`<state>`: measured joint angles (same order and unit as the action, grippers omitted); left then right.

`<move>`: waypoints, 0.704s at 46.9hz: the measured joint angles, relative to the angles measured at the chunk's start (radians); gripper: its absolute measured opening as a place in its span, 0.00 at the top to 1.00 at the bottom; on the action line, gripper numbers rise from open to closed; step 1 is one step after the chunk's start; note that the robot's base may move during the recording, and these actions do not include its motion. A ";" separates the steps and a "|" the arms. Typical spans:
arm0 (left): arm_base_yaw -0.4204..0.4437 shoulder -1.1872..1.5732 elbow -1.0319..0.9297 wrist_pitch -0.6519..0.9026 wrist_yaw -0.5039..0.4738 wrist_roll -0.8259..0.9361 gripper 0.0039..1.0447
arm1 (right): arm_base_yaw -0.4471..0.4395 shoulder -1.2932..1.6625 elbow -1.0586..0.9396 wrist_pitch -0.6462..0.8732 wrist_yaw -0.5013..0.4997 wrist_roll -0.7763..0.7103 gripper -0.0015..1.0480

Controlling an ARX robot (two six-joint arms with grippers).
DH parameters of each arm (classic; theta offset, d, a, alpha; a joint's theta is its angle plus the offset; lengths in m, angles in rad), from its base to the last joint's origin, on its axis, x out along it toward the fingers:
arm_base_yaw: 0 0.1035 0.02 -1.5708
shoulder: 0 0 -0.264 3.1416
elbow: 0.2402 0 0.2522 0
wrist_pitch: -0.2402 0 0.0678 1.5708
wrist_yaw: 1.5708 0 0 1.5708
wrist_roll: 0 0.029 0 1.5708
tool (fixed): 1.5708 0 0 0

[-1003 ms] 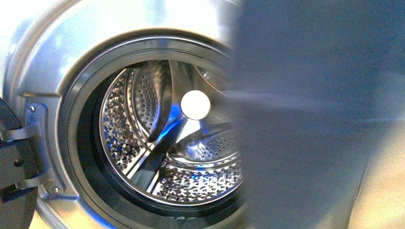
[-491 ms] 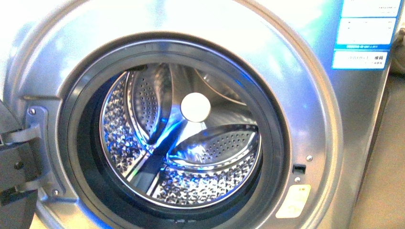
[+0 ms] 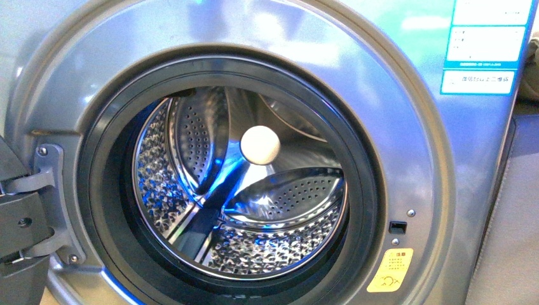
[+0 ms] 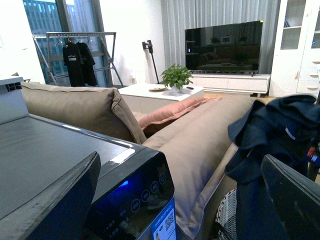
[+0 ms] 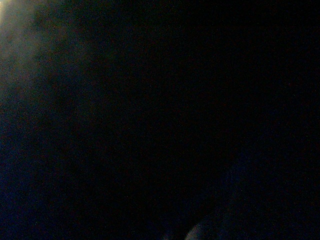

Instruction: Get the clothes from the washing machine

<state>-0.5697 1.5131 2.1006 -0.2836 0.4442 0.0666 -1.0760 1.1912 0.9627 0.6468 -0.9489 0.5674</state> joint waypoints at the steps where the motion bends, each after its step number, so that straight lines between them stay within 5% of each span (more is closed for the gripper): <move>1: 0.000 0.000 0.000 0.000 0.000 0.000 0.06 | 0.000 0.000 -0.019 -0.029 -0.001 -0.038 0.93; 18: 0.000 0.000 0.000 0.000 0.000 0.000 0.06 | 0.013 0.101 -0.232 -0.422 0.092 -0.354 0.90; 29: 0.000 0.000 0.000 0.000 0.000 0.000 0.06 | 0.041 0.153 -0.328 -0.567 0.113 -0.384 0.54; 33: 0.000 0.000 0.000 0.000 0.000 0.000 0.06 | 0.072 0.096 -0.364 -0.566 0.088 -0.360 0.34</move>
<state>-0.5697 1.5131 2.1006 -0.2836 0.4442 0.0666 -1.0039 1.2869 0.5987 0.0803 -0.8608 0.2073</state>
